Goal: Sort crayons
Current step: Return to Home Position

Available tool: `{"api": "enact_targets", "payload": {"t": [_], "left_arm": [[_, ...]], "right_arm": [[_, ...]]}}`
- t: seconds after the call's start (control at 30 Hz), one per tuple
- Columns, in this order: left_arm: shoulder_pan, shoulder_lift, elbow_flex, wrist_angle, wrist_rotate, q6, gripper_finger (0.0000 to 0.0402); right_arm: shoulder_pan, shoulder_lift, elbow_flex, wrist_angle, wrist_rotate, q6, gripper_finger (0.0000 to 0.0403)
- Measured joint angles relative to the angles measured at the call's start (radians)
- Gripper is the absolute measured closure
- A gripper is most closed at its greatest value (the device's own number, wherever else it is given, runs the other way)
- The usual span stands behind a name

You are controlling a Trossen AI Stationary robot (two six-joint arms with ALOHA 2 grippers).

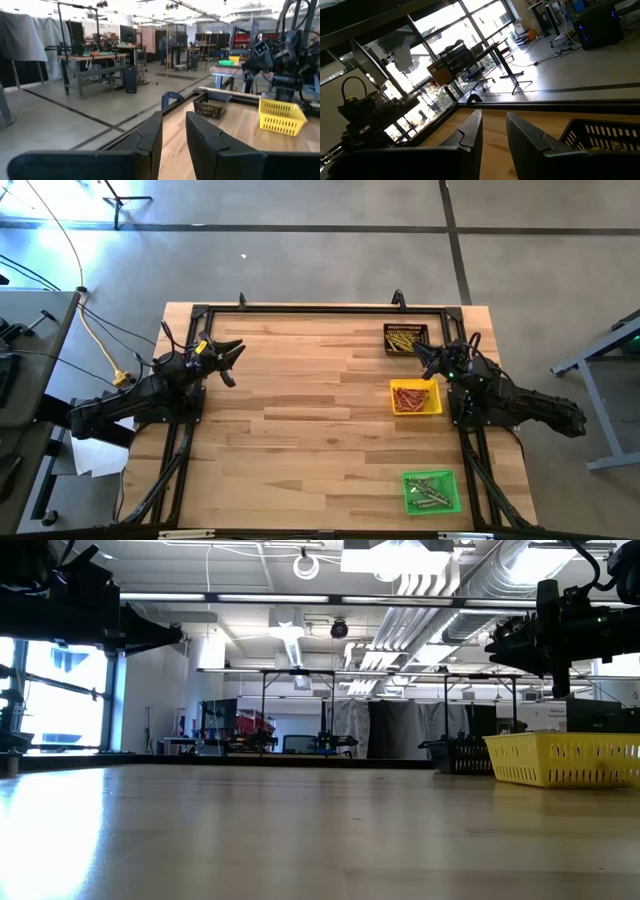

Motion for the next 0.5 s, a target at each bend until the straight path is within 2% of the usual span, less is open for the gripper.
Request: {"api": "enact_targets", "payload": {"t": [0.5], "left_arm": [[0.0,0.0,0.0,-0.031,0.0,0.0,0.0326]], "right_arm": [[0.0,0.0,0.0,0.0,0.0,0.0,0.0331]]}}
